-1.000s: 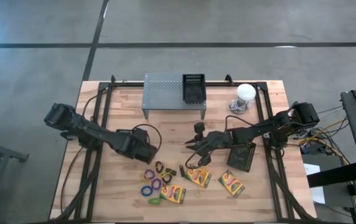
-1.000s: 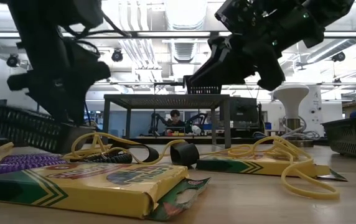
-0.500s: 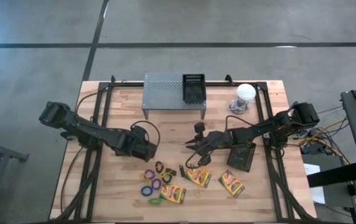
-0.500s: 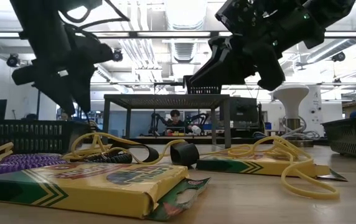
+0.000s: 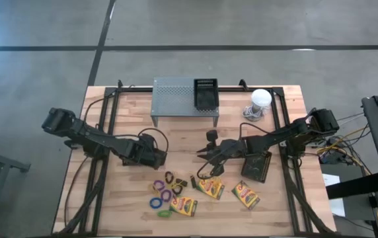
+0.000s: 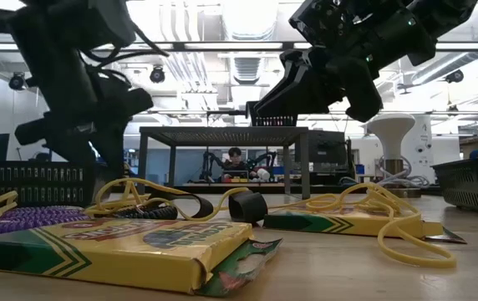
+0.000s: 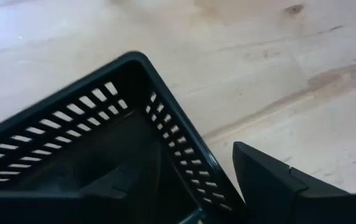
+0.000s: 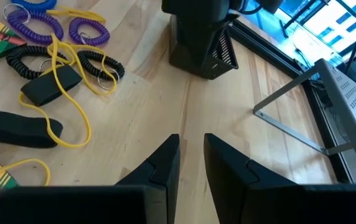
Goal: Pick & Place Office Desk Supplies
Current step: Put the black basket on the shelf
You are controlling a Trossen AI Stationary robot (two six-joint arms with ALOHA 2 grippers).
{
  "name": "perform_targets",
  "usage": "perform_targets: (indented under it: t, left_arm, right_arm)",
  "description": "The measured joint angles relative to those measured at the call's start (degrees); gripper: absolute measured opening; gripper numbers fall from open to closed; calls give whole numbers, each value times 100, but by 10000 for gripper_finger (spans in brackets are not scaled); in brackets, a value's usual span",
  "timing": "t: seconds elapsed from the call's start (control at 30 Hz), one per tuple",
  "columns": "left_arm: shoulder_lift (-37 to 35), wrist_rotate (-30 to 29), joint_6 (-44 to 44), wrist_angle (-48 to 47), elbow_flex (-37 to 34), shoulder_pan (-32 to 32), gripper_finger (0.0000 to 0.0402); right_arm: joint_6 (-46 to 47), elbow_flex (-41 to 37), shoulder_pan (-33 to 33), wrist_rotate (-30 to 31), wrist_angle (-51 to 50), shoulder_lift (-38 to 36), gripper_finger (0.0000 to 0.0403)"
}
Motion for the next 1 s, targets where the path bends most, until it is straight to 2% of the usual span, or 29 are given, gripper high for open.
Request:
perform_targets:
  t: [0.13, 0.4, 0.6, 0.73, 0.83, 1.0]
  left_arm:
    - [0, 321, 1, 36, -12, 16, 156]
    - [0, 1052, 23, 2, 74, -182, 19]
    - [-7, 1913, 429, -101, 707, -703, 11]
    - [-7, 2268, 1493, -728, 1533, -1028, 7]
    - [-7, 1930, 2592, -1581, 2322, -1096, 6]
    - [-11, 531, 4894, -2485, 3460, -855, 6]
  right_arm:
    - [-4, 0, 0, 1, 2, 0, 68]
    - [-4, 0, 0, 2, 0, 0, 68]
    - [-4, 0, -1, 4, 0, 0, 68]
    - [-7, 0, -2, 7, 2, 0, 68]
    - [-36, 0, 0, 7, 8, 0, 68]
    - [-51, 0, -2, 9, 97, 0, 68]
